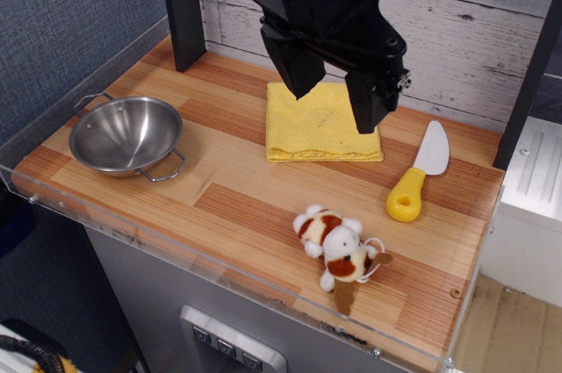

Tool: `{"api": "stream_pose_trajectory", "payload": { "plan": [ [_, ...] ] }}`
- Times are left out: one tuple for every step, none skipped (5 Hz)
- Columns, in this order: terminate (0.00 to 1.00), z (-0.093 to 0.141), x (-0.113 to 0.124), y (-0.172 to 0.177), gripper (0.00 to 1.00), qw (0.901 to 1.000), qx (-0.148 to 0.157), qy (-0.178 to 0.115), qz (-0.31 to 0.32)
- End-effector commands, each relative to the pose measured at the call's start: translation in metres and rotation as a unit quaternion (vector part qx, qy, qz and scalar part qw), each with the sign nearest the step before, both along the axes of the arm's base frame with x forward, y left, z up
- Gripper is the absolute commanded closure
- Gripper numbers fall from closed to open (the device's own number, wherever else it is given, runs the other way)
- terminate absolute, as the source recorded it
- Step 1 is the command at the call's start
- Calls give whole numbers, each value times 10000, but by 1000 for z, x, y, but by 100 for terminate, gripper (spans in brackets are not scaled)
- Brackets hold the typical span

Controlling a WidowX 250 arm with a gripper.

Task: Move the bowl on top of the cloth.

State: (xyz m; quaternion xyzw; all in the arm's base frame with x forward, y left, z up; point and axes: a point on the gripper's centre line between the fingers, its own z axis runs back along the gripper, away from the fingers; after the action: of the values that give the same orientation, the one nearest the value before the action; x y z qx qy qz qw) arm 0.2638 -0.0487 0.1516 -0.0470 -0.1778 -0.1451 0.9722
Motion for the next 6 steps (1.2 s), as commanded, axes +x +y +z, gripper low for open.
{"api": "stream_pose_trajectory", "payload": {
  "plan": [
    [0, 0, 0, 0, 0, 10000, 0, 0, 0],
    [0, -1, 9, 8, 0, 9993, -287, -201, 164],
    [0, 0, 13, 24, 0, 9986, -343, -259, 320],
    [0, -3, 11, 44, 0, 9927, -273, -193, 1163],
    [0, -6, 11, 59, 0, 9824, -197, -112, 1852],
    [0, -9, 13, 79, 0, 9750, 113, -105, 2217]
  ]
}}
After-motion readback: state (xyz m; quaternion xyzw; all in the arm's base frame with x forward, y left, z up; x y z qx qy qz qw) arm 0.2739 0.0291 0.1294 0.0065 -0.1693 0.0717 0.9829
